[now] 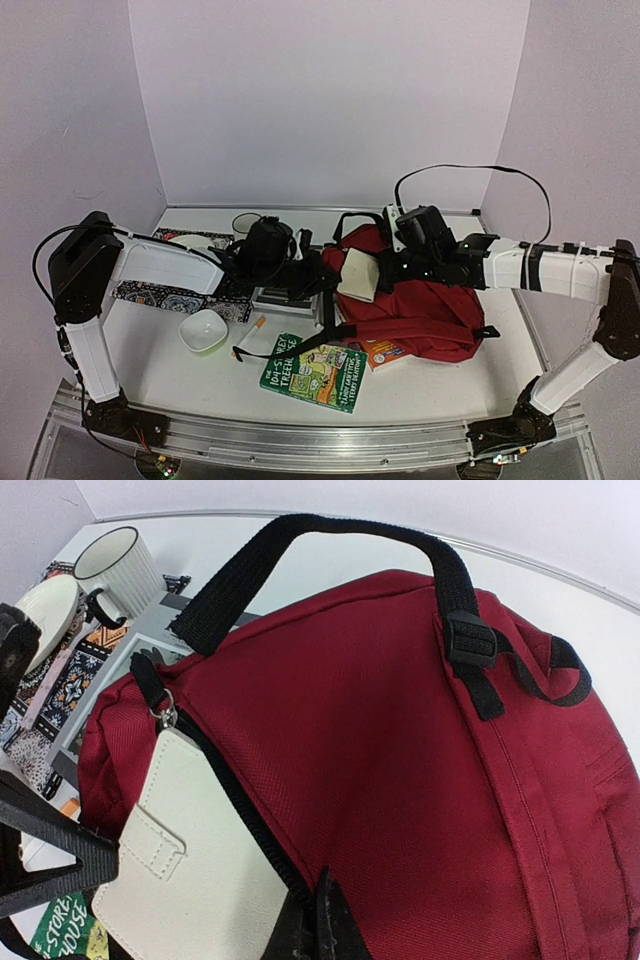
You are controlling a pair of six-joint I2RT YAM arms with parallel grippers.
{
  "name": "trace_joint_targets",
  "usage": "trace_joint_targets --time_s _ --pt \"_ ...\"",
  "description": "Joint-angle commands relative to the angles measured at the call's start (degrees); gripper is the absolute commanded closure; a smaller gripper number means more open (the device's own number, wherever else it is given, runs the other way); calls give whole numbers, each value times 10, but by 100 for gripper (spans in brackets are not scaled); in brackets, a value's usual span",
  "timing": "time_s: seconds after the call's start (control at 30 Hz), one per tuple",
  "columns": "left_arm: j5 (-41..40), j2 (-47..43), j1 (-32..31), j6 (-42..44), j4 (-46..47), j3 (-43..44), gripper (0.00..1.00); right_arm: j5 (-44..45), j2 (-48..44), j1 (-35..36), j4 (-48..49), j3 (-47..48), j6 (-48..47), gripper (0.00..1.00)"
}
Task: Pack the student bag
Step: Place the card case in the pocket on the back of the bag.
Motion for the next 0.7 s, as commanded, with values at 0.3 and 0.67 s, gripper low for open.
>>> trace_joint_targets --time_s 0.3,0.67 --pt "35 17 -19 -9 12 41 100 -40 22 8 73 53 -16 100" --pt "-105 -23 1 -31 10 10 100 -35 10 25 60 39 2 100"
